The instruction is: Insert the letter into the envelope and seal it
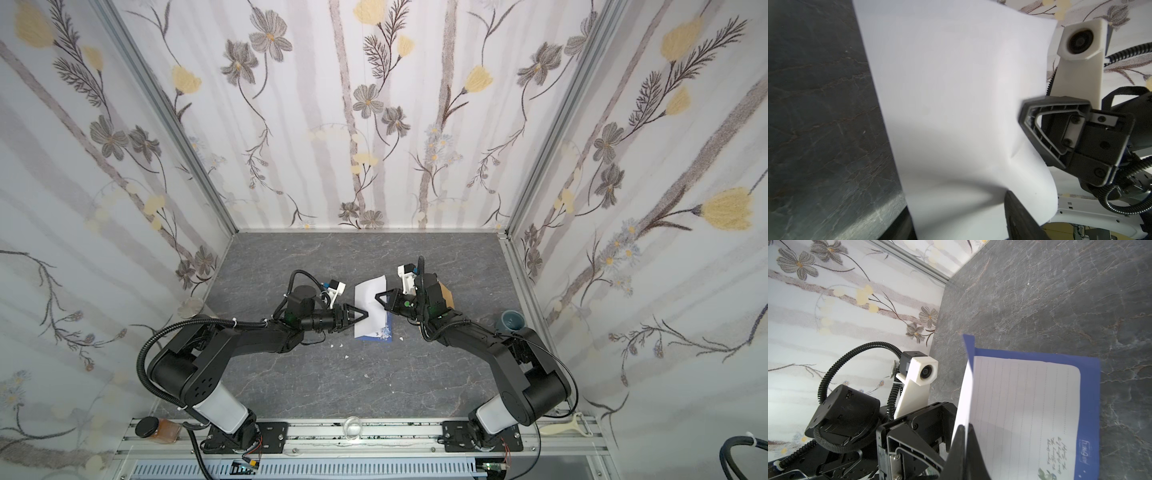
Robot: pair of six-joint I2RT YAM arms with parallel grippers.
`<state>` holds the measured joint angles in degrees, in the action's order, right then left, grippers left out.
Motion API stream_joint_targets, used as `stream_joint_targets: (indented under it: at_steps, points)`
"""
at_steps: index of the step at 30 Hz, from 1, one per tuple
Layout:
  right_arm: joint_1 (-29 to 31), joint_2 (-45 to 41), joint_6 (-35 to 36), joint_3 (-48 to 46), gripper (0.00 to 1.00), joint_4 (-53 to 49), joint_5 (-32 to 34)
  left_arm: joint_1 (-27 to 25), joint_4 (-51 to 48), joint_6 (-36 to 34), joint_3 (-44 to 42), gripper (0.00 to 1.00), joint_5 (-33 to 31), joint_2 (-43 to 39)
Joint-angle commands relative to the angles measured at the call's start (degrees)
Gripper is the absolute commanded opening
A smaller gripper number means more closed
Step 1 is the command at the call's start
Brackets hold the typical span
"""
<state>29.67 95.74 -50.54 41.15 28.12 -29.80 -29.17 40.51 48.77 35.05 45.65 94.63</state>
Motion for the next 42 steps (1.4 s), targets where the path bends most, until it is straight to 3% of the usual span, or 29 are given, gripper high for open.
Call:
stream_joint_targets:
  at_steps: [1,19,31,42]
  points:
    - [0.09,0.33,-0.65,-0.10,0.00,2.67,0.26,-0.10,3.85,1.14,-0.15,0.59,1.13,0.03]
    - [-0.04,-2.32,2.38,-0.72,0.00,-2.19,4.22,0.69,4.84,1.94,-1.13,0.53,0.54,-1.02]
    - [-0.01,-2.49,3.20,-0.89,0.00,-3.23,5.32,0.76,5.19,2.20,-1.38,0.39,0.58,-1.62]
    - [-0.04,-2.32,3.70,-1.16,0.21,-3.25,5.62,1.13,5.19,2.20,-1.65,0.32,0.87,-1.98]
